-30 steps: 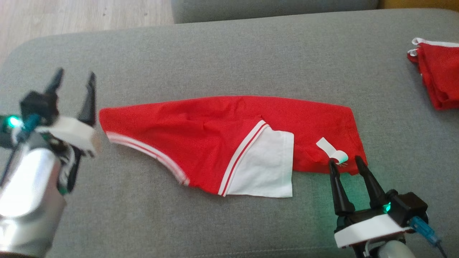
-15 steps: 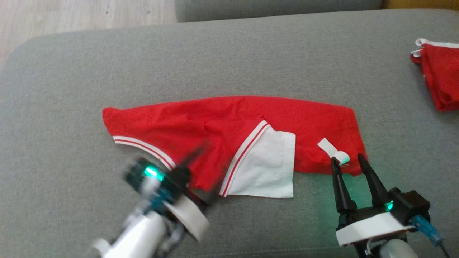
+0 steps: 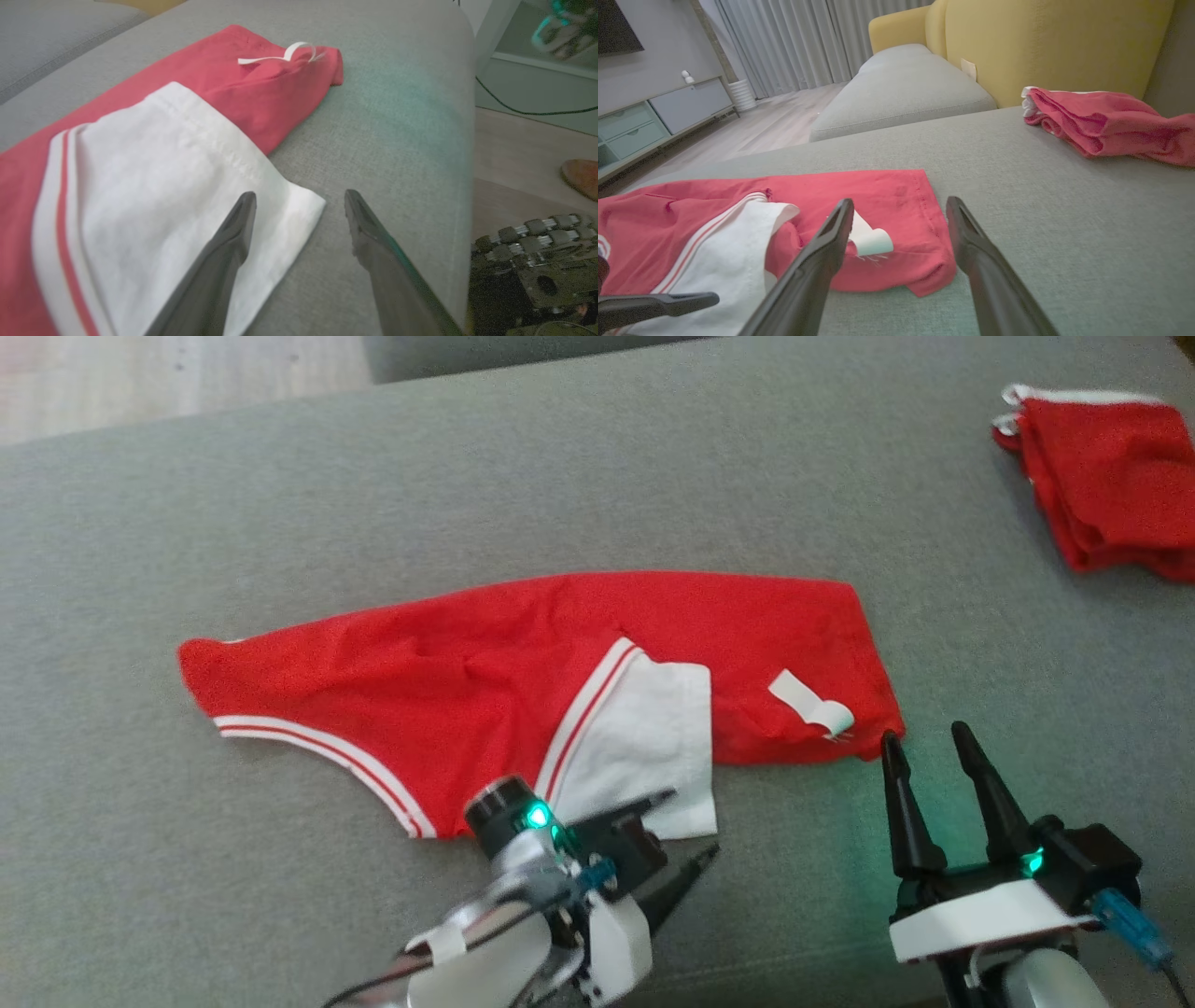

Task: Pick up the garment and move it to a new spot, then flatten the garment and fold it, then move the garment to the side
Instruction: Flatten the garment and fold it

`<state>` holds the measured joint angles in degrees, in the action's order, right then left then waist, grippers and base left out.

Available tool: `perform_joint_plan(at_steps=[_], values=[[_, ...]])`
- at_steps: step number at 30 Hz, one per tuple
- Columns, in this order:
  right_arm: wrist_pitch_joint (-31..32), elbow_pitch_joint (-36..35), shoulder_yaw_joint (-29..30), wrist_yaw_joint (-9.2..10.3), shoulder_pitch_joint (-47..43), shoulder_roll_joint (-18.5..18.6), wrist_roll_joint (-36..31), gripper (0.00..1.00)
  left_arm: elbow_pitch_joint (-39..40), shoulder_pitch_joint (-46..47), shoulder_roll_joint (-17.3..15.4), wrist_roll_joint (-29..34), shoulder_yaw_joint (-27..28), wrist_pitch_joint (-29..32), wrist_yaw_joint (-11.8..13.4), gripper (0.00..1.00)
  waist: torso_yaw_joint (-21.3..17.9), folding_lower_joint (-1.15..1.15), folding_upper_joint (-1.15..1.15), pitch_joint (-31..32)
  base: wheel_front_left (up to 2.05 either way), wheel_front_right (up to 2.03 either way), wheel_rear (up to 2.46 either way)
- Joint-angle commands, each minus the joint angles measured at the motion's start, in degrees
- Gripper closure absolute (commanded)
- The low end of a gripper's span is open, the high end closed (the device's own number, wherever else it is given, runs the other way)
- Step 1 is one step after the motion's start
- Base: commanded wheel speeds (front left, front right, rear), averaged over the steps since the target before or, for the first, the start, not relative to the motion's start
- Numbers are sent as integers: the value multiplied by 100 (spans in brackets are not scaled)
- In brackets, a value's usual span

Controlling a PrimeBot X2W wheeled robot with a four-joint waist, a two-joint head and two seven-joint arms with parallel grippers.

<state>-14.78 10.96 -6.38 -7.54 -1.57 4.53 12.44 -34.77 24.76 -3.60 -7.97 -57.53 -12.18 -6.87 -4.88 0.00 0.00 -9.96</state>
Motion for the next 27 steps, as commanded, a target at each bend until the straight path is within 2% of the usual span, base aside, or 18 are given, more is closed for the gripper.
perform_joint_plan(at_steps=[1, 9, 12, 14, 16, 18, 23, 25, 26, 27], values=[[-22, -196, -86, 5, 222, 92, -46, 0, -31, 319, 54, -15, 113, 0, 83, 0, -162, 0, 0, -152, 0, 0, 0], [-22, -191, -10, 5, 234, 46, -43, 0, -293, 551, 70, -370, -399, 266, 105, 0, -347, 0, 0, -181, 0, 0, 0], [-22, -186, -9, 5, 235, 39, -40, 0, -323, 584, 70, -424, -481, 258, 173, 5, -359, 0, 0, -155, 0, 0, 0], [-22, -186, -16, 5, 241, 34, -35, 0, -397, 625, 71, -458, -545, 259, 275, 15, -367, 0, 0, -130, 0, 0, 0], [-22, -186, -23, 5, 247, 31, -29, 0, -467, 664, 71, -515, -601, 266, 361, 17, -370, 0, 0, -113, 0, 0, 0], [-22, -188, -33, 5, 250, 37, -23, 0, -524, 702, 71, -587, -668, 258, 404, 24, -368, 0, 0, -104, 0, 0, 0], [-22, -208, -59, 5, 272, 61, -11, 0, -694, 817, 71, -784, -861, 239, 452, 25, -372, 0, 0, -149, 0, 0, 0], [-22, -218, -79, 5, 284, 72, -7, 0, -765, 872, 71, -878, -926, 231, 474, 28, -382, 0, 0, -177, 0, 0, 0], [-22, -221, -86, 5, 287, 78, -4, 0, -805, 904, 71, -915, -963, 235, 495, 36, -387, 0, 0, -188, 0, 0, 0], [-22, -223, -93, 5, 290, 88, 0, 0, -866, 973, 72, -975, -1029, 215, 576, 60, -391, 0, 0, -200, 0, 0, 0]])
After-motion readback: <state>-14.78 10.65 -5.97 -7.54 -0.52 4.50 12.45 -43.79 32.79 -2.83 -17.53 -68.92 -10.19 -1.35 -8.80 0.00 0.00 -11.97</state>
